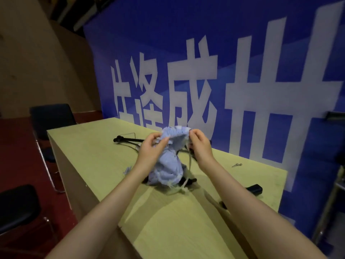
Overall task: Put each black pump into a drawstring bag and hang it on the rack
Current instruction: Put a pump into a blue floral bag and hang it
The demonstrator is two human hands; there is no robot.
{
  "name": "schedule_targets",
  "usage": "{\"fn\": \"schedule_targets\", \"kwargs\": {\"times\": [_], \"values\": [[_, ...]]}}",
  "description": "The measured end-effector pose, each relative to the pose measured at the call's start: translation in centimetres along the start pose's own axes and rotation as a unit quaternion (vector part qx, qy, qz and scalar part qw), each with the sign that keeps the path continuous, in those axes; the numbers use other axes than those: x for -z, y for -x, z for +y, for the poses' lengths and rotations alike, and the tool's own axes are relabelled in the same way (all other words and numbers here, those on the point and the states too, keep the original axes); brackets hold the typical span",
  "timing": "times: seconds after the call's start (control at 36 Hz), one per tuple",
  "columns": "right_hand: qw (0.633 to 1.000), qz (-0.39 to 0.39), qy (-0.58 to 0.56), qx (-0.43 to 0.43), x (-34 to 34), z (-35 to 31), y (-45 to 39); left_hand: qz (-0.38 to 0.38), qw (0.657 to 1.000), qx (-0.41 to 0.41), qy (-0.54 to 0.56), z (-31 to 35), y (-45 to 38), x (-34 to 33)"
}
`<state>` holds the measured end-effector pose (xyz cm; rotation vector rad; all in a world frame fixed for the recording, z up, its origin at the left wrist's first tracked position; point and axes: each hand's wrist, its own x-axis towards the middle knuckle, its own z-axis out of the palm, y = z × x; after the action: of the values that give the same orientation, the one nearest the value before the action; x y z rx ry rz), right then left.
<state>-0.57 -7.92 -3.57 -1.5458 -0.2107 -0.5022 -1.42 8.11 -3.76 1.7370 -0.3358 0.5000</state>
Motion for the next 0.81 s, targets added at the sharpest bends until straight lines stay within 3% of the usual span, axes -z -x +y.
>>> {"fn": "schedule_targets", "kwargs": {"times": [0.14,0.28,0.47,0.53,0.61,0.67,0.81], "values": [[0.991,0.049,-0.117,0.028,0.9,-7.7,-2.3,0.005,0.99,-0.118,-0.08,6.4,-2.5,2.9],[0.974,0.106,-0.199,0.003,2.7,-12.0,-3.9,-0.018,0.974,-0.171,-0.149,8.3,-3.6,4.7],[0.982,0.11,-0.144,-0.059,6.0,-11.5,-3.5,-0.166,0.957,-0.084,-0.223,9.1,-2.7,3.0],[0.981,0.114,-0.14,-0.067,7.1,-10.8,-3.4,-0.162,0.969,-0.055,-0.176,9.5,-2.5,2.2],[0.983,0.097,-0.138,-0.067,8.1,-10.3,-3.2,-0.103,0.994,0.017,0.023,10.7,-2.7,1.5],[0.989,0.078,-0.117,-0.052,8.2,-10.4,-3.4,-0.084,0.983,0.046,0.158,11.3,-3.3,1.3],[0.997,0.058,0.026,0.05,7.9,-10.1,-3.1,-0.036,0.926,0.103,0.36,12.9,-4.7,0.5]]}}
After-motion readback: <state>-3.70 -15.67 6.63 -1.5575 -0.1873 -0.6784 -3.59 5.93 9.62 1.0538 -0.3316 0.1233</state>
